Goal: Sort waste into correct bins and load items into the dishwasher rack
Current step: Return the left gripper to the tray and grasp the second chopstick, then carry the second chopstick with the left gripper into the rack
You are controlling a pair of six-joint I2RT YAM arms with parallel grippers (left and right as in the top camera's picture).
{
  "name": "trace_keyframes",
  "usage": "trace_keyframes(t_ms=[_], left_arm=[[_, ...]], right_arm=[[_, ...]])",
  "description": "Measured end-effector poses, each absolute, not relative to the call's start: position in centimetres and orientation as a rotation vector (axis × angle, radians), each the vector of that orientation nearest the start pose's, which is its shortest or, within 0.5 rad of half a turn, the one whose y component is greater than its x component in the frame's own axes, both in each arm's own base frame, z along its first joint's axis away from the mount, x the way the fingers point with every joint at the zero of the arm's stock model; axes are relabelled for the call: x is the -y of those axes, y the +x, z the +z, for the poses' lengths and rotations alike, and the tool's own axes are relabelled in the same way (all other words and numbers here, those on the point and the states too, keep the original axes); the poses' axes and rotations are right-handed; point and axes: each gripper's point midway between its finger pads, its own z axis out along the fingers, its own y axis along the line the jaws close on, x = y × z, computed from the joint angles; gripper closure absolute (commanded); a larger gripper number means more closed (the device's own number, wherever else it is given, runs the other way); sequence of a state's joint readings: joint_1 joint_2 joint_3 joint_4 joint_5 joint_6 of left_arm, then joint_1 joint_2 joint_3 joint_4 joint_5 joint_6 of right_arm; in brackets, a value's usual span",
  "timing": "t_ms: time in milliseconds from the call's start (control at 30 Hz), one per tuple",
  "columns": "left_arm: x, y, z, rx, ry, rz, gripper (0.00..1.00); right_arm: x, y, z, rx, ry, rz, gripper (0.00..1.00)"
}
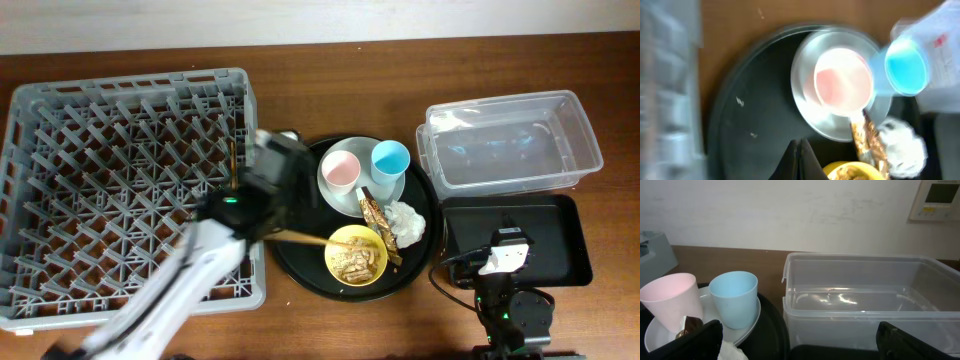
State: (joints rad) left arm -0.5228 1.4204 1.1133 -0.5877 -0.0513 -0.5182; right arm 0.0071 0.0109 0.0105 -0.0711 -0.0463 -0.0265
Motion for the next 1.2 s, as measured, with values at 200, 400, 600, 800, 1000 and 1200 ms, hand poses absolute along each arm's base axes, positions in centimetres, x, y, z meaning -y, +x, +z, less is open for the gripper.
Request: trace_keyframes(t_ms=[200, 400, 600, 800, 1000, 1200], left_arm=[[11.5, 35.2, 20.6, -2.433, -0.089, -0.266, 0.99], [10.2, 35.2, 19.7, -2.469, -0.054, -0.218, 0.91], [12.6, 32.9, 16.8, -2.607, 0.157, -0.217, 0.48], [16.2, 31.0, 14.5, -2.646, 0.514, -0.201, 0.48], [18.6, 29.7, 9.0, -2.747, 0.792, -0.150, 0.56], [18.7, 28.6, 3.5, -2.889, 0.894, -0.092, 0.56]], right_arm=[[-1.0, 24.6, 15.9, -1.641, -0.063, 0.023, 0.01], [-1.0, 24.6, 15.9, -1.641, -0.063, 0.023, 0.01], [-1.0, 24.6, 15.9, -1.641, -0.063, 0.023, 0.01], [-1.0, 24.6, 15.9, -1.641, -0.063, 0.023, 0.01], [-1.0, 24.6, 15.9, -1.641, -0.062, 0.024, 0.01], [-1.0, 24.6, 15.9, -1.641, -0.063, 0.023, 0.01]])
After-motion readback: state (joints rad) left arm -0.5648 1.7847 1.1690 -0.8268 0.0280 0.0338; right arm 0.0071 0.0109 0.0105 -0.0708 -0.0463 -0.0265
